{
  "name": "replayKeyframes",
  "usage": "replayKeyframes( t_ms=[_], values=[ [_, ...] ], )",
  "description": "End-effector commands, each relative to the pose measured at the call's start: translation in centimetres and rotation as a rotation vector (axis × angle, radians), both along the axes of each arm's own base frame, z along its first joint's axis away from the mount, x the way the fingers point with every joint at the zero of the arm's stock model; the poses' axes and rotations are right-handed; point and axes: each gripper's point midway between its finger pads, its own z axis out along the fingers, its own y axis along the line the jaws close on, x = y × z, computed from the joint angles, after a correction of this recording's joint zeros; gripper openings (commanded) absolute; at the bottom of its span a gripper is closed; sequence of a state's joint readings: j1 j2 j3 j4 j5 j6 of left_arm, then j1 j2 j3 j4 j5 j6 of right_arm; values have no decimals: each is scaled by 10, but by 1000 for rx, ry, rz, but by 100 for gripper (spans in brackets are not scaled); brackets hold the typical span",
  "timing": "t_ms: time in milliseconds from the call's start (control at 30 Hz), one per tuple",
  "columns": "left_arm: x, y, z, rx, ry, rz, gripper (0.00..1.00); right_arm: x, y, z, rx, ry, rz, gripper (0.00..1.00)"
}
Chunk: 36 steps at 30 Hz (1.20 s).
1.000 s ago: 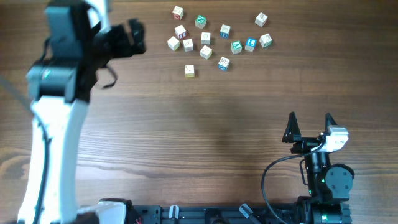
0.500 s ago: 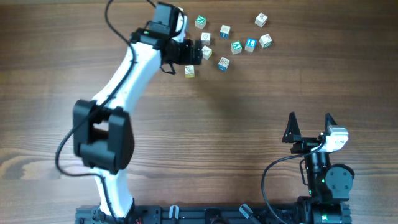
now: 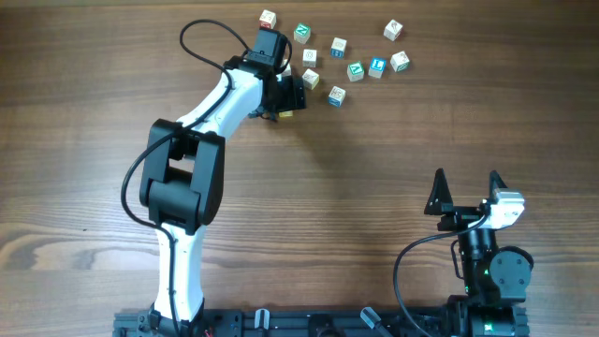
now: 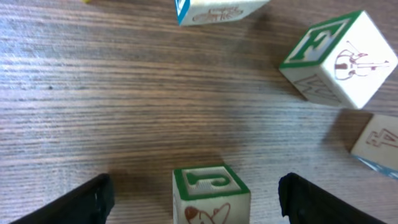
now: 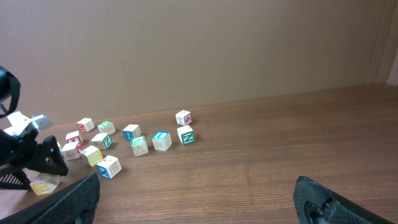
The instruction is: Form a tower
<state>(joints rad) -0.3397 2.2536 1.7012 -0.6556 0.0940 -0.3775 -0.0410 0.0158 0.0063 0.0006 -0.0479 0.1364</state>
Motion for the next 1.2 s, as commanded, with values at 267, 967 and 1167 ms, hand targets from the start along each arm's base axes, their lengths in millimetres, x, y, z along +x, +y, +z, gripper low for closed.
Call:
replayKeyframes(
  t_ms=[267, 967, 1167],
  values=[
    [-4, 7, -16, 58, 32, 15, 48, 0, 1, 1, -5, -7, 4, 100],
    [-116, -73, 58, 177, 82, -128, 27, 0, 1, 1, -5, -7, 4, 100],
    [-147, -84, 25, 211, 92, 31, 23, 0, 1, 1, -4, -7, 4, 100]
  ],
)
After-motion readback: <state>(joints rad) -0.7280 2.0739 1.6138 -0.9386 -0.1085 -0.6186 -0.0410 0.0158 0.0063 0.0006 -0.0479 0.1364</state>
